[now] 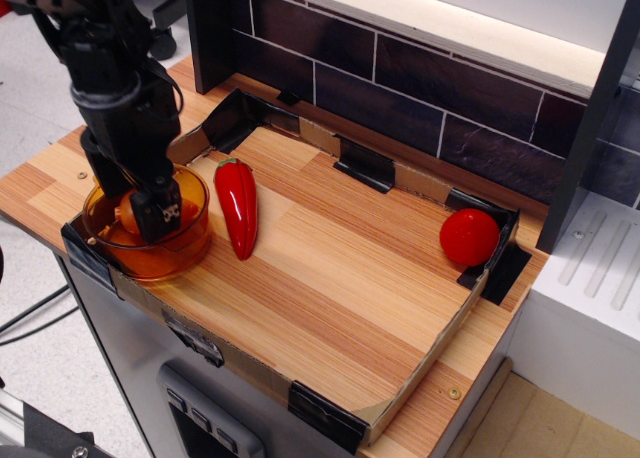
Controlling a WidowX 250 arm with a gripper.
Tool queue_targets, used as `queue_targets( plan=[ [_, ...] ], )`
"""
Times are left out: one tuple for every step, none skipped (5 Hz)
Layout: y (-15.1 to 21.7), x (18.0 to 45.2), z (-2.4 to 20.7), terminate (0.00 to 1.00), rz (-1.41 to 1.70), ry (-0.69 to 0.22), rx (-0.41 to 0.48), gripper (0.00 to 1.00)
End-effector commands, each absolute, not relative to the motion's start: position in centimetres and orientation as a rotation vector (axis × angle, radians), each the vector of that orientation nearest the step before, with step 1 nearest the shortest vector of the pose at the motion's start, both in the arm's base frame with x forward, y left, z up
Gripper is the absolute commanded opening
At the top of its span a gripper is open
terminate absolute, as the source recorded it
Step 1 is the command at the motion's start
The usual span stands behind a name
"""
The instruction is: Take carrot out of pot
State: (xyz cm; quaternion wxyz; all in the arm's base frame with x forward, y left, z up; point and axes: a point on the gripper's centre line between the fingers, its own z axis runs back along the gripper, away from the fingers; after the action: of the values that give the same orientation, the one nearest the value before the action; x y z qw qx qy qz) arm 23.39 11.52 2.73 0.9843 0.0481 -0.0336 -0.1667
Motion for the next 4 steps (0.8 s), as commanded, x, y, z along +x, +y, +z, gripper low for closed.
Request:
queue_targets(
  plan=[
    [11.39, 23.94, 2.14, 0.0, -0.348, -0.071, 0.114, 1.0],
    [11.3, 24.0, 1.69, 0.0, -0.34, -0.065, 0.119, 1.0],
    [11.36, 24.05, 1.49, 0.0, -0.332, -0.057, 0.12, 1.0],
    [11.41, 23.94, 1.6, 0.0, -0.328, -0.056, 0.121, 0.0]
  ],
)
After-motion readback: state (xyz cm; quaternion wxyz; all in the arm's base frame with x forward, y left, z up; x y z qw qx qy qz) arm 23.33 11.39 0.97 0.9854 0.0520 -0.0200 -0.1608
